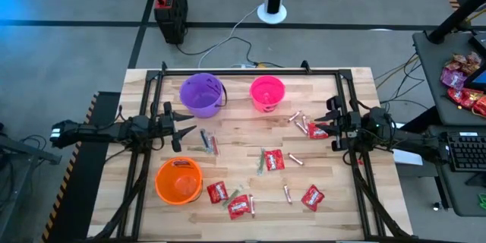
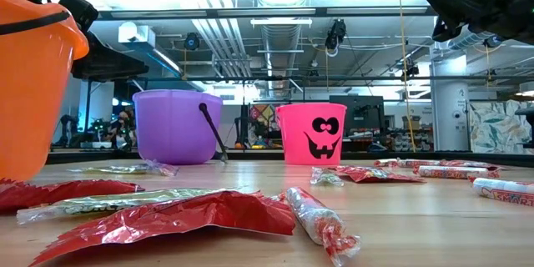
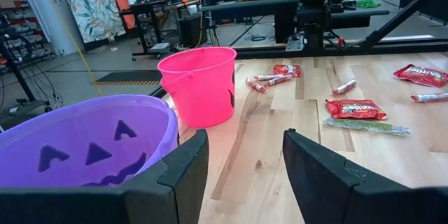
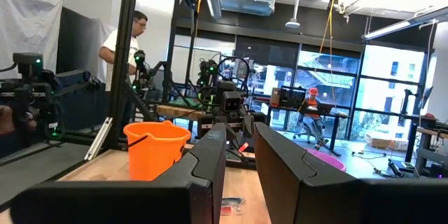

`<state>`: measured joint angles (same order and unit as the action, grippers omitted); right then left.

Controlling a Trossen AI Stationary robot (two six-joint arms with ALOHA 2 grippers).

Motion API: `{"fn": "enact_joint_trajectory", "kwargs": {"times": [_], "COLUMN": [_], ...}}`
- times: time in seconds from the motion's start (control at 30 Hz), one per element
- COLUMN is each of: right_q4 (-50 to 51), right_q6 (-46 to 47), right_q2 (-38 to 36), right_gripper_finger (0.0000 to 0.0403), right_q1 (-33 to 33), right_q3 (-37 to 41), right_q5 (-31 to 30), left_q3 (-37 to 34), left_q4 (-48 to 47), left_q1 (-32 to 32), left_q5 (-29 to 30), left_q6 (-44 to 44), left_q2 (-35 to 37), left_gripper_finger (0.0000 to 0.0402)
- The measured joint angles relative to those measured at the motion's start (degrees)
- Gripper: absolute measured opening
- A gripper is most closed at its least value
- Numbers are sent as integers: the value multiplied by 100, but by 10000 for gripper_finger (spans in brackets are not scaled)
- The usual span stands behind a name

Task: Sort candy by brand, put in halloween buckets

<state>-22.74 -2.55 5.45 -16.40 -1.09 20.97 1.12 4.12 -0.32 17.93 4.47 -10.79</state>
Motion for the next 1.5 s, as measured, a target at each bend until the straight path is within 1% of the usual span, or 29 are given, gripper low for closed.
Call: {"fn": "enact_joint_trajectory", "kwargs": {"times": [0.07,0.1,0.13,0.2,0.23,0.27,0.3,0.33,0.4,0.47,0.53,0.73,0.83,0.93,1.0,1.07,1.13,1.3,1.37,1.43,1.5], "right_q4": [-55,-82,-82,-48,-37,-35,-26,-30,-67,-69,-69,80,806,1630,2036,2388,2657,3314,3562,3769,3902], "right_q6": [55,252,630,1874,2485,2863,3112,3230,3327,3362,3377,3022,2999,2929,2828,2675,2501,1907,1655,1340,977], "right_q2": [0,-1,-2,-2,-2,-2,-2,-2,4,30,74,442,837,1442,1881,2334,2777,3768,4141,4475,4778], "right_gripper_finger": [68,68,68,68,68,68,68,68,68,68,68,68,68,68,68,68,68,68,68,68,68], "right_q1": [2,2,2,2,2,0,0,-2,37,88,124,177,177,177,177,179,190,438,624,844,1060], "right_q3": [-1,0,-1,-4,-5,-8,-12,-12,-13,-56,-142,-673,-1134,-1647,-1996,-2368,-2731,-3574,-3857,-4163,-4451], "right_q5": [-44,-80,-155,-441,-694,-1027,-1283,-1350,-1189,-1047,-1049,-1049,-1051,-1051,-1050,-1049,-1051,-1059,-1057,-1049,-1065], "left_q3": [-1,-1,-1,-1,-1,-1,-1,-1,1,1,1,0,-1,4,164,472,863,1938,2244,2428,2541], "left_q4": [187,312,434,728,876,1011,1117,1243,1400,1383,1390,1712,2071,2421,2358,2154,1732,-75,-578,-820,-844], "left_q1": [0,0,0,0,0,0,0,0,0,-1,0,-11,-13,-13,-13,-20,-40,-44,-47,-92,-161], "left_q5": [-49,-55,-53,-53,-53,-54,-53,-53,-53,-55,-53,-111,-198,-423,-558,-674,-700,-582,-544,-536,-540], "left_q6": [-445,-744,-985,-1575,-1902,-2213,-2464,-2649,-2969,-3343,-3569,-3598,-3590,-3379,-3309,-3227,-3002,-2324,-2170,-2049,-1946], "left_q2": [0,0,0,0,0,0,0,0,2,0,-16,-60,-161,-357,-531,-771,-1067,-1836,-2119,-2370,-2569], "left_gripper_finger": [168,168,168,168,168,168,168,168,168,168,168,168,168,168,168,168,168,168,168,166,159]}}
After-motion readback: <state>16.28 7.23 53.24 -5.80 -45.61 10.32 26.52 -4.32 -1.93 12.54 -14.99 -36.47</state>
